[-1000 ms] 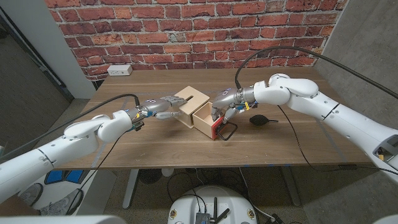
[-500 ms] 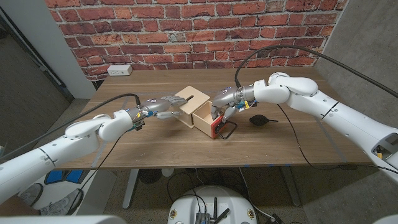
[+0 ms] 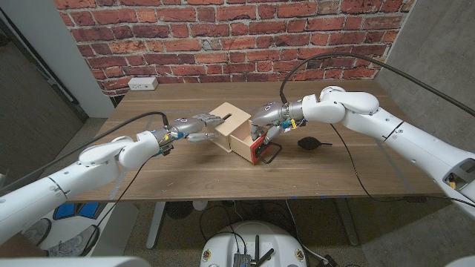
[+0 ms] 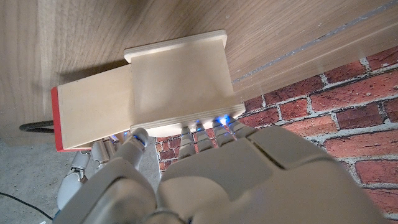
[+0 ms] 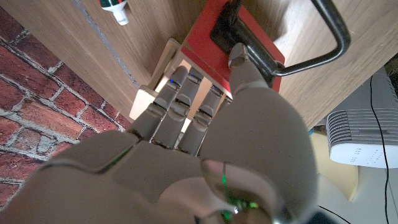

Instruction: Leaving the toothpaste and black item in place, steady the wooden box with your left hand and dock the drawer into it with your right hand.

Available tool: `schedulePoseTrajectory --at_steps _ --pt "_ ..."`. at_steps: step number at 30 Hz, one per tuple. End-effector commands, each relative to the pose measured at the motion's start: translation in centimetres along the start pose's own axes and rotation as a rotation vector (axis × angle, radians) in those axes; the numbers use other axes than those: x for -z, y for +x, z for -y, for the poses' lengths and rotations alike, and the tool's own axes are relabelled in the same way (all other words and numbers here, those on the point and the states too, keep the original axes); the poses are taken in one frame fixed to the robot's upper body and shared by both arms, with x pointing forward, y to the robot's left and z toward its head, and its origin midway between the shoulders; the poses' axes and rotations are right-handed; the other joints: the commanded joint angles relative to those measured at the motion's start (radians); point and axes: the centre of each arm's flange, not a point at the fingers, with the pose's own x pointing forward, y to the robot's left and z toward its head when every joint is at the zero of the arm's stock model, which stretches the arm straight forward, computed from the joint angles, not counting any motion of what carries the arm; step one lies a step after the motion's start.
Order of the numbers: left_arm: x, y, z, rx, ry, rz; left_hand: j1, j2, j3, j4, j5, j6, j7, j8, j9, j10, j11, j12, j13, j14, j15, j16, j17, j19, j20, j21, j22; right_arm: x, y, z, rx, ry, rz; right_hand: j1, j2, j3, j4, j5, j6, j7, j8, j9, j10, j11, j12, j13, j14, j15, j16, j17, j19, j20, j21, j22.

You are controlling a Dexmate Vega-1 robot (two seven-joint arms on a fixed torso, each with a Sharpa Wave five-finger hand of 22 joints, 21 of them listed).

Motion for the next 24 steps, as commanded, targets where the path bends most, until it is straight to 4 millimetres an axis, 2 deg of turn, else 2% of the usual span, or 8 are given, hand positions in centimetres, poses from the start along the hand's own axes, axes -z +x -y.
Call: schedulePoseTrajectory --at_steps 1,14,24 --pt "-0.1 0.1 0.1 0.005 0.0 0.0 0.008 0.056 0.002 -0.008 0.005 0.007 0.0 0.007 0.004 0.008 0.001 0.002 0.003 0.008 -0.098 0.0 0.005 0.01 -0.164 0.008 0.002 0.1 -0.4 -0.1 0.011 -0.008 -0.019 -0.06 0.068 0.075 0.067 0.003 0.008 -0.001 0.001 0.003 0.006 -0.005 0.009 0.003 0.011 -0.085 0.005 0.003 -0.004 -0.156 0.013 0.002" --pt "-0.2 0.1 0.1 0.0 0.002 0.001 0.011 0.057 0.004 -0.012 0.005 0.011 0.002 0.007 0.004 0.009 0.003 0.001 0.003 0.011 -0.096 0.0 0.004 0.013 -0.166 0.008 0.002 -0.4 -1.4 -0.6 0.022 -0.011 -0.047 -0.066 0.065 0.076 0.067 0.003 0.009 0.003 0.001 0.003 0.006 -0.004 0.008 0.002 0.009 -0.083 0.004 0.001 -0.006 -0.156 0.026 0.001" --pt "-0.4 0.1 0.1 -0.009 0.0 -0.002 0.012 0.058 0.005 -0.014 0.005 0.013 0.003 0.006 0.004 0.01 0.003 0.001 0.003 0.012 -0.096 -0.001 0.004 0.014 -0.165 0.007 0.002 -0.6 -1.1 -0.7 0.045 -0.022 -0.066 -0.07 0.065 0.077 0.067 0.003 0.012 0.004 0.001 0.003 0.004 -0.004 0.008 0.003 0.008 -0.084 0.004 -0.001 -0.008 -0.156 0.033 0.001"
